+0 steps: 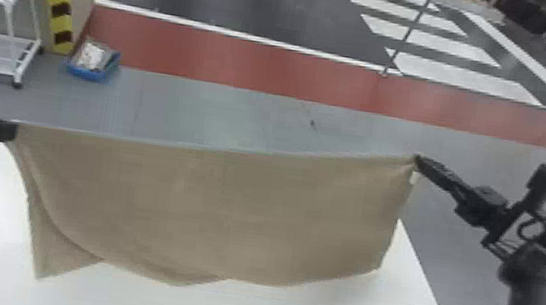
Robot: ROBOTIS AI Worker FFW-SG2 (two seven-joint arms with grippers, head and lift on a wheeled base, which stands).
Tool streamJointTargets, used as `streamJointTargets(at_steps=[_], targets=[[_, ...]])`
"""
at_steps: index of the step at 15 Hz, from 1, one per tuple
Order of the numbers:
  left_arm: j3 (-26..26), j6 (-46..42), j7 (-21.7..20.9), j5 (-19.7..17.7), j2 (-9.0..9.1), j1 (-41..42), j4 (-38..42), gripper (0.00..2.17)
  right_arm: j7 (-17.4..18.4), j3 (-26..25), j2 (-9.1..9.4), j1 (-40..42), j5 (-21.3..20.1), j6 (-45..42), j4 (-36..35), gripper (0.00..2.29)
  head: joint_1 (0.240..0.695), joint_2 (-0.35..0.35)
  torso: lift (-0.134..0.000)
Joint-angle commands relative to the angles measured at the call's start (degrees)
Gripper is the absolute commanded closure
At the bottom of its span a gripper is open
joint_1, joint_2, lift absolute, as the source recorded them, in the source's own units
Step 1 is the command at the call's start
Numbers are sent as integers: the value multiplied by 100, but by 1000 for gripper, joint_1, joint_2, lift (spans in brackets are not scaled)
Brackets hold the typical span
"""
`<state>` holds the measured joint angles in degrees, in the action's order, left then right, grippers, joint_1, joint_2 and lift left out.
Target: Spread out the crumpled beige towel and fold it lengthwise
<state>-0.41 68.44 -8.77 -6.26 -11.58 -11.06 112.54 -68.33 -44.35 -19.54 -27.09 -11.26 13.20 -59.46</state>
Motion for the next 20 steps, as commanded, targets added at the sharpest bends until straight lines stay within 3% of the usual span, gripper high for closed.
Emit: streamJointTargets(at_steps=[1,4,6,7,8,10,11,12,15,20], targets=[[-29,-713,-46,2,25,-670,-848,2071,320,216,-85,-674,-79,-673,831,1541,676,-258,0],[-82,-1187,-116,11,33,-1346,-1428,2071,601,418,-261,-1325,80,-1288,1622,1541,601,-231,0],[-47,-1187,-196,2,33,-1320,-1349,2071,513,585,-269,-1334,115,-1306,1639,1541,555,-221,0],[6,-1012,-275,-121,33,-977,-1006,2071,311,594,-269,-1105,185,-1306,1595,1541,524,-212,0],[120,-871,-336,-112,33,-494,-575,2071,83,594,-287,-824,238,-1341,1560,1541,523,-209,0],[164,-1012,-468,73,7,728,49,2071,-401,612,-305,-103,220,-2026,1560,1541,560,-209,0],[173,-1521,-468,169,7,1387,207,2071,-656,638,-278,284,238,-2360,1560,1541,598,-212,0],[129,-1890,-450,319,-2,1853,286,2071,-796,655,-278,635,238,-2677,1569,1541,692,-216,0],[6,-2101,-380,503,-19,2547,471,2071,-972,682,-392,1286,466,-3134,1560,1541,695,-226,0],[-55,-2101,-345,591,-37,3101,796,2094,-1000,699,-806,2041,563,-3503,1622,1622,695,-297,0]])
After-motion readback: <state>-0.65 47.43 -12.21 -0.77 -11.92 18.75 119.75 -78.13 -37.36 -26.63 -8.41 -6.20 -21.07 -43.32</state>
